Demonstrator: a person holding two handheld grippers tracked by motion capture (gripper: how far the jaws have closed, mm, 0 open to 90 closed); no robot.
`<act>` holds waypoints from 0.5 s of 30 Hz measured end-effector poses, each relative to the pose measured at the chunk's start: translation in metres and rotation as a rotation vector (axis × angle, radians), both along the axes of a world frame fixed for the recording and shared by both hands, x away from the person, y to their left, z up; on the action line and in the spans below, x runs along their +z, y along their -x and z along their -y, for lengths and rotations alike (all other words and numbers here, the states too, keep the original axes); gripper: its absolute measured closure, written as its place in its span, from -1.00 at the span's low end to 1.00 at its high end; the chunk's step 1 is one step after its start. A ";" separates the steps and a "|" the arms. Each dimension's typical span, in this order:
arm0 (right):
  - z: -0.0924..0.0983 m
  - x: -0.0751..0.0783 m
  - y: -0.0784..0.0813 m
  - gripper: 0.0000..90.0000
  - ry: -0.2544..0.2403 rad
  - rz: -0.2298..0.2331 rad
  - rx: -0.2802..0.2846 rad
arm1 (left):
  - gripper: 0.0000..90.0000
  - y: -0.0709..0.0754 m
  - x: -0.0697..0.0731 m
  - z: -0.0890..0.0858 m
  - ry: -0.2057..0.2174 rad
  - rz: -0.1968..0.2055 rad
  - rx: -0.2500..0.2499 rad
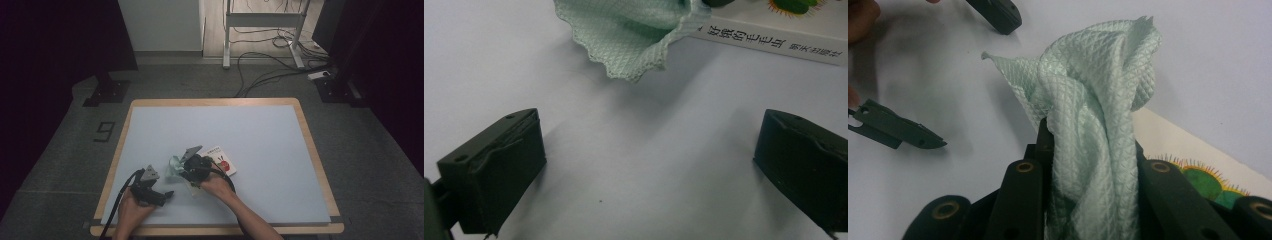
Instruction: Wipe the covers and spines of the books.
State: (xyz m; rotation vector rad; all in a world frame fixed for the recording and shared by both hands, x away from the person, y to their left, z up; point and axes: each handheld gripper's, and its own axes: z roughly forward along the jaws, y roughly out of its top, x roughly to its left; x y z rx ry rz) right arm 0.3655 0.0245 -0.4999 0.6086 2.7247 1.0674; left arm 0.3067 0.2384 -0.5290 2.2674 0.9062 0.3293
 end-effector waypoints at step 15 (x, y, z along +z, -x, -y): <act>0.033 0.028 0.006 0.59 -0.037 0.017 -0.029 | -1.00 0.000 0.000 0.000 -0.004 -0.001 -0.002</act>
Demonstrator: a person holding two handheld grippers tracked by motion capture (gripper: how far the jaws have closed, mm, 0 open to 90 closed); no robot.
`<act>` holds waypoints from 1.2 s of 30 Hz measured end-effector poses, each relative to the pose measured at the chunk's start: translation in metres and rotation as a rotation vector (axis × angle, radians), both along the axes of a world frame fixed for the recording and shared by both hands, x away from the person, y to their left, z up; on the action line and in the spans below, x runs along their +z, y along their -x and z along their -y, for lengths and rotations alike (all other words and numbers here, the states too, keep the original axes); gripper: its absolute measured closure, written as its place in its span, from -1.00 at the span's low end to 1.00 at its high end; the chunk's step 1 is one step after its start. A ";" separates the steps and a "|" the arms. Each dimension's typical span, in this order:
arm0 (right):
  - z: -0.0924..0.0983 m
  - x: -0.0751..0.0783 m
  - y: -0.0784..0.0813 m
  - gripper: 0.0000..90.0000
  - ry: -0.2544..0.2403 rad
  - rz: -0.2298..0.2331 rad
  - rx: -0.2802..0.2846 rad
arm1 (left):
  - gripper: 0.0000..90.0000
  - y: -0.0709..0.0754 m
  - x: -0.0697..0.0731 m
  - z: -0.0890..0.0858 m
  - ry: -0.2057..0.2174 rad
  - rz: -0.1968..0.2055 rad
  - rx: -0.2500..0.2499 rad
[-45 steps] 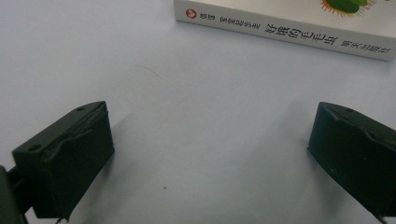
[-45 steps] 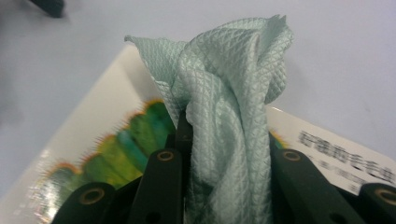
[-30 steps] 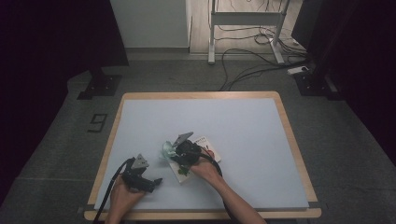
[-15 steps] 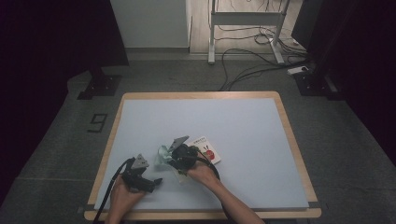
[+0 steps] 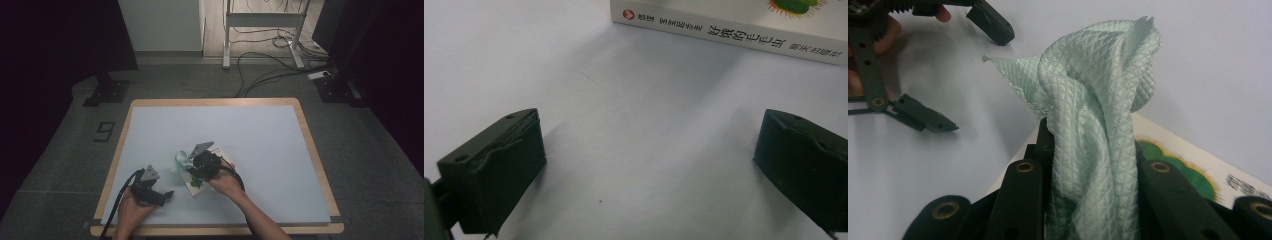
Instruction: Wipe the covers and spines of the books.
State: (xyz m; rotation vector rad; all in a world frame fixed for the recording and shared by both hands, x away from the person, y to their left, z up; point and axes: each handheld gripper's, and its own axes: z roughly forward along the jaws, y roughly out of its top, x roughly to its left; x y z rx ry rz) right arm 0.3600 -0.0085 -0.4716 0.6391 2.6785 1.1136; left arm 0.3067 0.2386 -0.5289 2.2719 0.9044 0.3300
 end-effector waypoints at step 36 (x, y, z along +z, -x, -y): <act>0.138 0.028 0.016 0.58 -0.055 0.014 -0.226 | -1.00 0.000 0.000 0.000 0.000 0.001 0.000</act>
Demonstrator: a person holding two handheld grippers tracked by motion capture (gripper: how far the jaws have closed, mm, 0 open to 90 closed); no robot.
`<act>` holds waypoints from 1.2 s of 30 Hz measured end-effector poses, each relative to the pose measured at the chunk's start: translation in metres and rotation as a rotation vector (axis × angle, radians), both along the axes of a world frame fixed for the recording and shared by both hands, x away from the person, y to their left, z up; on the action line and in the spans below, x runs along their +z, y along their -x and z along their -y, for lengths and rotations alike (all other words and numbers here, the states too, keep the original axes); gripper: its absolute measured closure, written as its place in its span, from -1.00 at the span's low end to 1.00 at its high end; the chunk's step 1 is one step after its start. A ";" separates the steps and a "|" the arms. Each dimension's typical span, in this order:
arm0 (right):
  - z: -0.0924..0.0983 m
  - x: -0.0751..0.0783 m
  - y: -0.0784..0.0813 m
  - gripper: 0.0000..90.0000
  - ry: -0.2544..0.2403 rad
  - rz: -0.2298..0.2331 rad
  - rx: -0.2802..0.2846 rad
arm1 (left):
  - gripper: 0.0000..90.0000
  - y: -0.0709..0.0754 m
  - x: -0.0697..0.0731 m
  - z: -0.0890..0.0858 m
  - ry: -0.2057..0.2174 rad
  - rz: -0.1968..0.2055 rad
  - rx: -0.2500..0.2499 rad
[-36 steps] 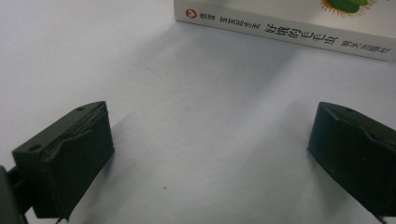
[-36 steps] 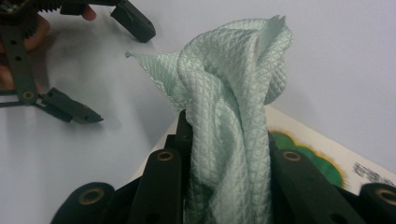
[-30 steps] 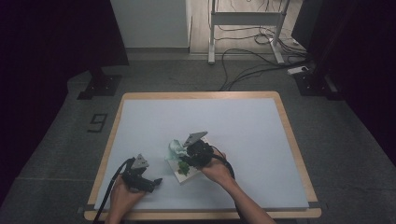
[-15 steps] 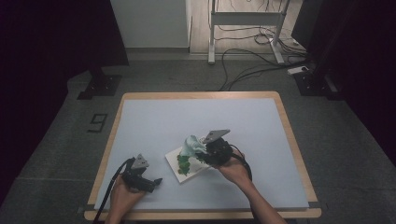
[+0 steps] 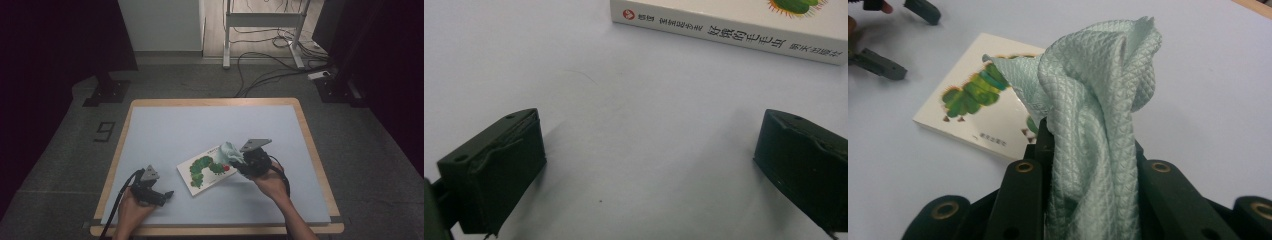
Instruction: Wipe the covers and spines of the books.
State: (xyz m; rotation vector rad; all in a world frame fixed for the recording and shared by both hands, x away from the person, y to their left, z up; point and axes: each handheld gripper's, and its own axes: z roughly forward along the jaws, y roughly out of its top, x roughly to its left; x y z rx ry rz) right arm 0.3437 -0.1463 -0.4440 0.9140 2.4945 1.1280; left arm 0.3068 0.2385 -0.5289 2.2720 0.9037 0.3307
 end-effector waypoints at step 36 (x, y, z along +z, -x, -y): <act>0.155 -0.043 0.051 0.57 0.049 -0.034 -0.364 | -1.00 0.000 0.000 0.000 0.001 0.002 0.003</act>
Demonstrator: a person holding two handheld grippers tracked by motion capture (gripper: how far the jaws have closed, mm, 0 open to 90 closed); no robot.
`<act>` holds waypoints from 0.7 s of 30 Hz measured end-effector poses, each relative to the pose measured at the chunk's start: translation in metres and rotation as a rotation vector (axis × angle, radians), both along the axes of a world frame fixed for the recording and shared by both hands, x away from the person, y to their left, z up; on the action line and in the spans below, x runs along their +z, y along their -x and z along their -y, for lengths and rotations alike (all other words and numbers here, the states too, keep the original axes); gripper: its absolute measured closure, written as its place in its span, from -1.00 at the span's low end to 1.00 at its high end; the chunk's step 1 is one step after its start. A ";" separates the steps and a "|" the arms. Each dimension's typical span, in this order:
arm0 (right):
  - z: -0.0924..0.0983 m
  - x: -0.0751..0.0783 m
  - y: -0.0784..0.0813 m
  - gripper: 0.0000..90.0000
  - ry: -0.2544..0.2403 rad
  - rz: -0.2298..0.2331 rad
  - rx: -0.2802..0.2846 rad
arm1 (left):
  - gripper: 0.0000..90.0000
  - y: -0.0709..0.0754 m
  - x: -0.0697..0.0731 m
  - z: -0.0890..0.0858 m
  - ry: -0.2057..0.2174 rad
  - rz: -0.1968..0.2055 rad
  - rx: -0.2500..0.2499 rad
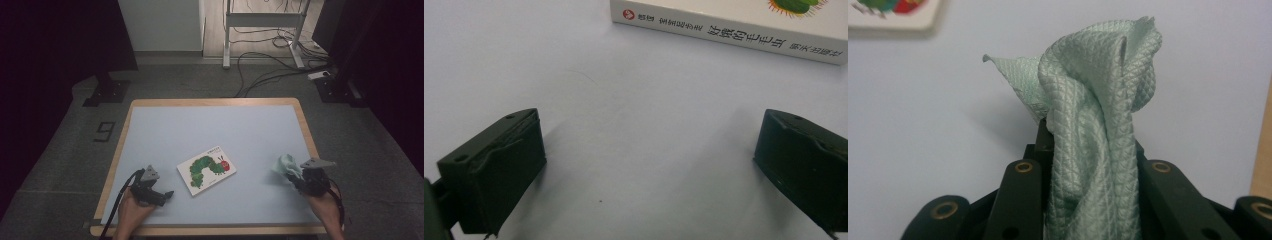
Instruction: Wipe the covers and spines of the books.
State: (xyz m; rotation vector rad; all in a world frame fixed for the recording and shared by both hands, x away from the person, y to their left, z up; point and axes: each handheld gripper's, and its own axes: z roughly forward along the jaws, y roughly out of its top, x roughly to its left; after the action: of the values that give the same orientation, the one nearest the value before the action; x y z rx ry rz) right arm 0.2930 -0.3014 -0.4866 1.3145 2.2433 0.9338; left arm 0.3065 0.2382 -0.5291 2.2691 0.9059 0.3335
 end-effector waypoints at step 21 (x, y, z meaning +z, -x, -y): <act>-0.001 -0.005 0.001 -0.45 0.063 -0.026 -0.038 | -1.00 0.000 0.000 0.000 0.000 0.000 0.000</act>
State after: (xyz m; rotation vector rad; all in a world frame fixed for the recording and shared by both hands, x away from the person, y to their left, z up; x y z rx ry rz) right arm 0.2922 -0.3004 -0.4912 1.3439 2.2406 0.8304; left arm 0.3066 0.2383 -0.5291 2.2691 0.9060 0.3332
